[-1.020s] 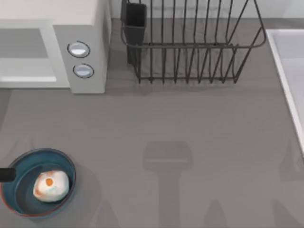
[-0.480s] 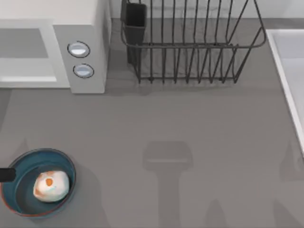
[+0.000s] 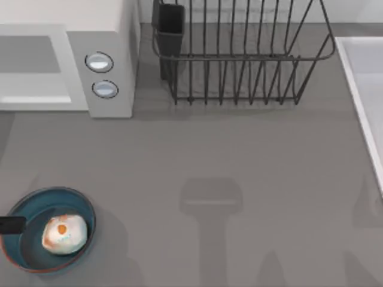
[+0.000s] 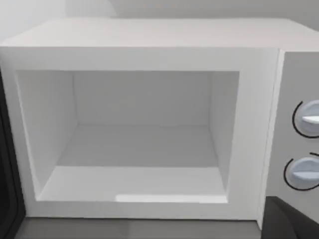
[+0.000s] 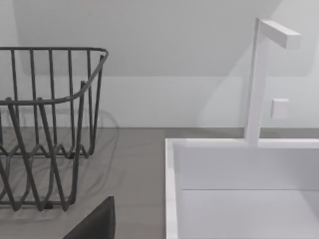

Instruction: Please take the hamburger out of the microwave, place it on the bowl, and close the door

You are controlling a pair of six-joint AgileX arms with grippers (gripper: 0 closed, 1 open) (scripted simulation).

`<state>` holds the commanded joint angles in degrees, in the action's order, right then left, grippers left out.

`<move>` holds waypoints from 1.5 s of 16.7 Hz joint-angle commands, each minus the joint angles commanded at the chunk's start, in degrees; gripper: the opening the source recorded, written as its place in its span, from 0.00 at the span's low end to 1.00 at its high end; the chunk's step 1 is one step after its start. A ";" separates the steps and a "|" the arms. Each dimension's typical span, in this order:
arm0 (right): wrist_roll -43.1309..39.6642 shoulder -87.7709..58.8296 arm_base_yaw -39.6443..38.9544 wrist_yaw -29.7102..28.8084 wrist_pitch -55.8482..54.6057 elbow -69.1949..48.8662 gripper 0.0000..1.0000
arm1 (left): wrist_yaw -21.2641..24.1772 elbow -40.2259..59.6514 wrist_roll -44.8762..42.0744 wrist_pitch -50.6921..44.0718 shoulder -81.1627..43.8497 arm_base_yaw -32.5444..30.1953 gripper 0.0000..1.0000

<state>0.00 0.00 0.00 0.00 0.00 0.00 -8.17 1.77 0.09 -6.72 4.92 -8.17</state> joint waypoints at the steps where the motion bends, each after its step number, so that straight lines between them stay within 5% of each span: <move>1: 0.00 0.00 0.00 0.00 0.00 0.00 1.00 | -1.51 0.33 0.02 -1.27 0.93 -1.51 0.00; 17: 0.00 0.00 0.00 0.00 0.00 0.00 1.00 | -6.65 4.78 0.07 -4.59 -0.28 -6.58 0.00; 25: 0.00 0.00 0.00 0.00 0.00 0.00 1.00 | 4.88 0.59 -0.05 5.99 -6.57 4.96 0.00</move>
<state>0.00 0.00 0.00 0.00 0.00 0.00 -3.28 2.36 0.05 -0.73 -1.64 -3.21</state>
